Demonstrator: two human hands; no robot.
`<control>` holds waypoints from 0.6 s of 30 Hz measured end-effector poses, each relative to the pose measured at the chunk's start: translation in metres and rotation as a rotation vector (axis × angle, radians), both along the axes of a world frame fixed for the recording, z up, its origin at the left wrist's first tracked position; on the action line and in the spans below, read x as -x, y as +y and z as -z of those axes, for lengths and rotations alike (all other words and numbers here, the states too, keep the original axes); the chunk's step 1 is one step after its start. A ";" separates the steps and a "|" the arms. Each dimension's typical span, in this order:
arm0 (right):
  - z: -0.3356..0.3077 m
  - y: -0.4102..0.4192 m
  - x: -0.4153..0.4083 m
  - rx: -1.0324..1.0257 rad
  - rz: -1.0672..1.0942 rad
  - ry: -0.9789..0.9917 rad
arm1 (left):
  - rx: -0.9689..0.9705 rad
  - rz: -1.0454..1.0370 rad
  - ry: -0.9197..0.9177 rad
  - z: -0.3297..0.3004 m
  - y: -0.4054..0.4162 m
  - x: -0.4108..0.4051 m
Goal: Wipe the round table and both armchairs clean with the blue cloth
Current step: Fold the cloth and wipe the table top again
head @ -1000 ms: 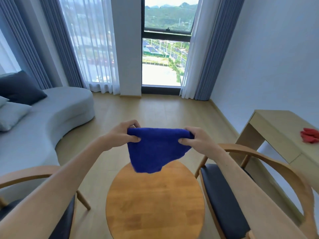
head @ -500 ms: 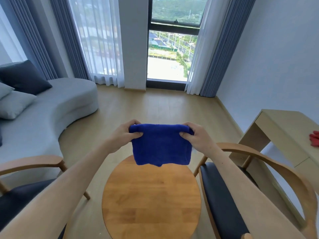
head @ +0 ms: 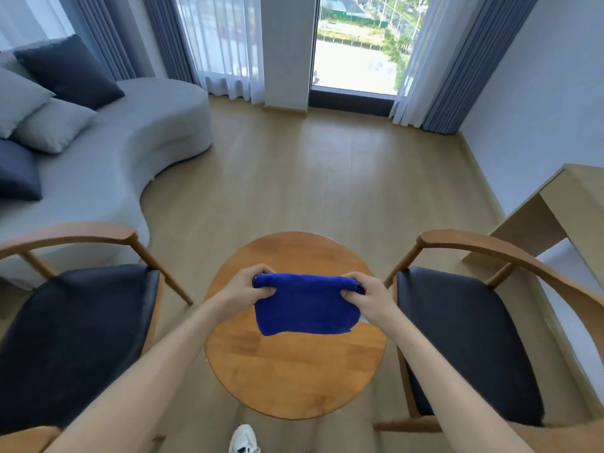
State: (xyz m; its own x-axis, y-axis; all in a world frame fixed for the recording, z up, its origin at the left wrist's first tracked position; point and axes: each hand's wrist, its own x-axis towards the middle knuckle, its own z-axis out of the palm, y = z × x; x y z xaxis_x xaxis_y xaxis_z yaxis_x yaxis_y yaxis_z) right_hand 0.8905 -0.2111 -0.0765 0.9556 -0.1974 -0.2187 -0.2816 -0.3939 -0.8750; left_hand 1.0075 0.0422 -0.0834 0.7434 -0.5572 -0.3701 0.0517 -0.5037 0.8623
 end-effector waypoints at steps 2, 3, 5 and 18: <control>0.028 0.005 0.008 -0.014 -0.007 0.059 | -0.037 -0.007 0.059 0.030 0.005 0.009; 0.042 0.007 0.011 -0.021 -0.009 0.088 | -0.055 -0.007 0.082 0.044 0.006 0.012; 0.068 0.011 0.016 -0.044 -0.003 0.149 | -0.083 -0.006 0.136 0.070 0.009 0.015; 0.223 -0.003 -0.091 0.094 0.213 0.495 | -0.318 -0.299 0.204 0.239 -0.019 -0.075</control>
